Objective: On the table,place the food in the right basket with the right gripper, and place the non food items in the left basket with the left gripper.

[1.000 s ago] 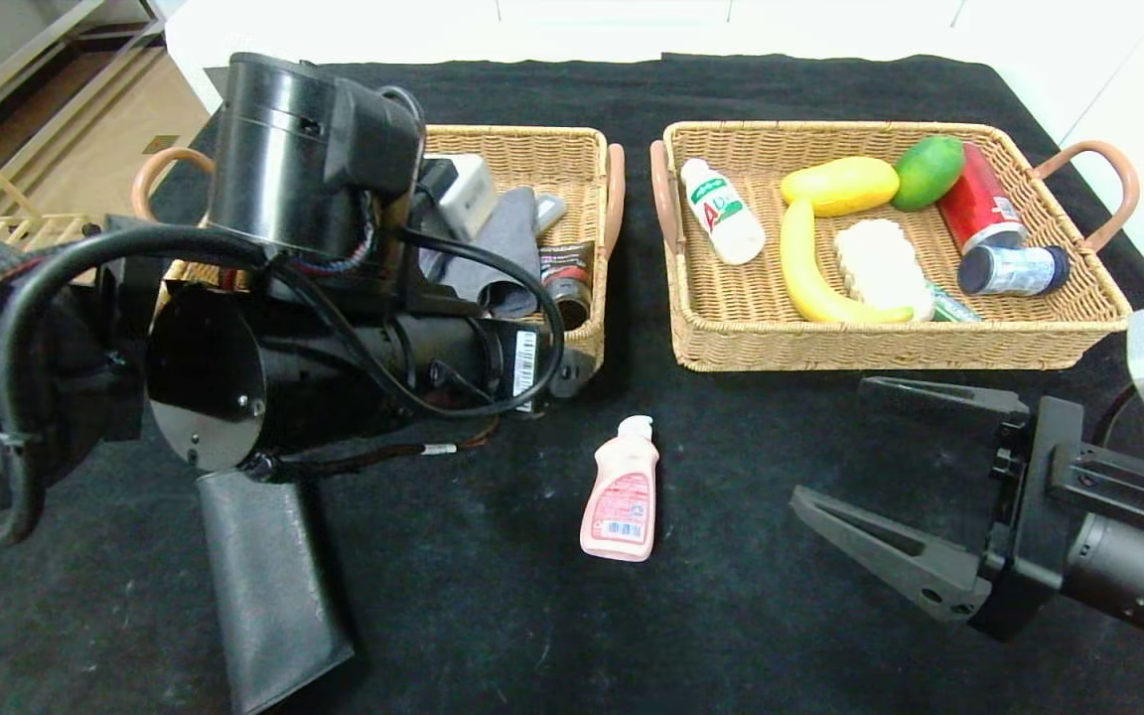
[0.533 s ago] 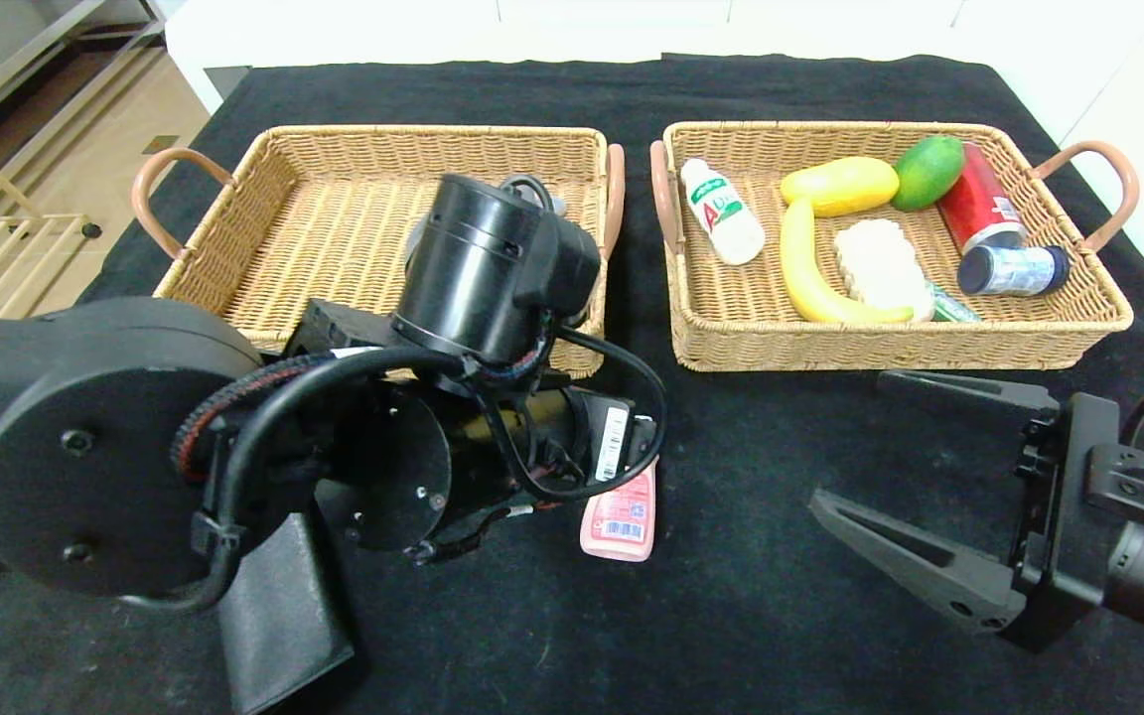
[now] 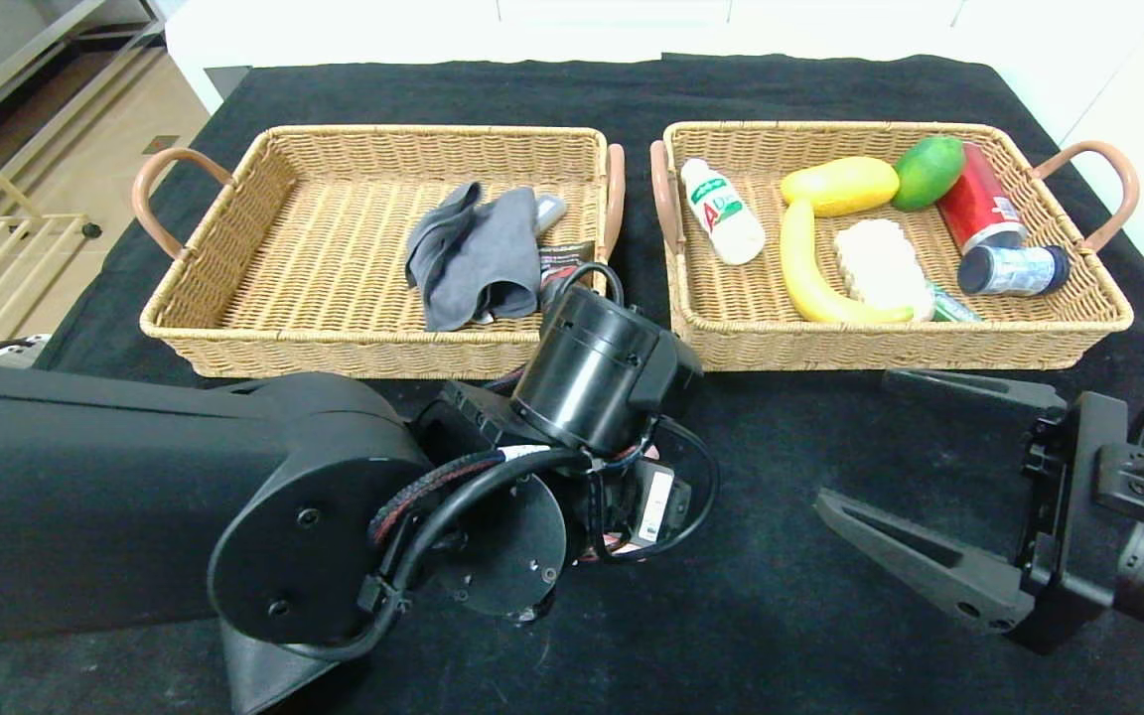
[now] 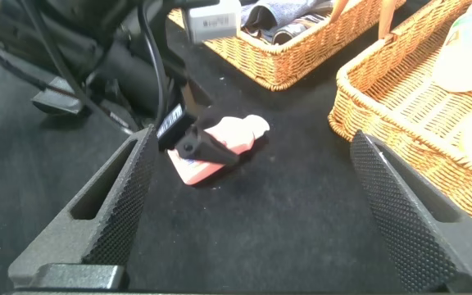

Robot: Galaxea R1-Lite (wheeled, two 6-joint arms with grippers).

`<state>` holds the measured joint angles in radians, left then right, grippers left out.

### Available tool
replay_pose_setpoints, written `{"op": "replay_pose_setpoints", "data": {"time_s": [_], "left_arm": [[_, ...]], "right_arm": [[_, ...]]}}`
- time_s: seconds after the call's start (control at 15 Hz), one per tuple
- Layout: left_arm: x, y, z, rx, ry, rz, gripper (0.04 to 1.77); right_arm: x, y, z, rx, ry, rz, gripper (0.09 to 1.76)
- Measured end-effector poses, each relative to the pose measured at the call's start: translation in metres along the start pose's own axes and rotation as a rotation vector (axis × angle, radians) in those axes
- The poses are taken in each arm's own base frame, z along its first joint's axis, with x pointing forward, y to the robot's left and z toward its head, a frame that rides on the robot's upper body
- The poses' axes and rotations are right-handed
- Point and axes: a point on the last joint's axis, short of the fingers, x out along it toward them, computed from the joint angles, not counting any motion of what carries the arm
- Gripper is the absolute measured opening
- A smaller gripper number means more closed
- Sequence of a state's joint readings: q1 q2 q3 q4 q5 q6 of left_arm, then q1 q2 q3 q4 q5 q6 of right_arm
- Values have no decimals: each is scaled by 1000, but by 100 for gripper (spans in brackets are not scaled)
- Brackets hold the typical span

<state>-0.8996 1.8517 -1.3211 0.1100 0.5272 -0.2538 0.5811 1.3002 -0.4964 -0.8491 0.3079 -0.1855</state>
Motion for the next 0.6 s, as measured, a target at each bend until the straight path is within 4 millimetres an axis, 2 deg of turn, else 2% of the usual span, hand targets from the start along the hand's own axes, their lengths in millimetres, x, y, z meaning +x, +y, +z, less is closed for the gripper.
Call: {"op": "replay_pose_setpoints", "data": {"time_s": [0.6], "left_arm": [[13, -8, -9, 12, 26, 4, 171]], "right_arm": [[1, 0, -2, 3, 11, 2, 171]]}}
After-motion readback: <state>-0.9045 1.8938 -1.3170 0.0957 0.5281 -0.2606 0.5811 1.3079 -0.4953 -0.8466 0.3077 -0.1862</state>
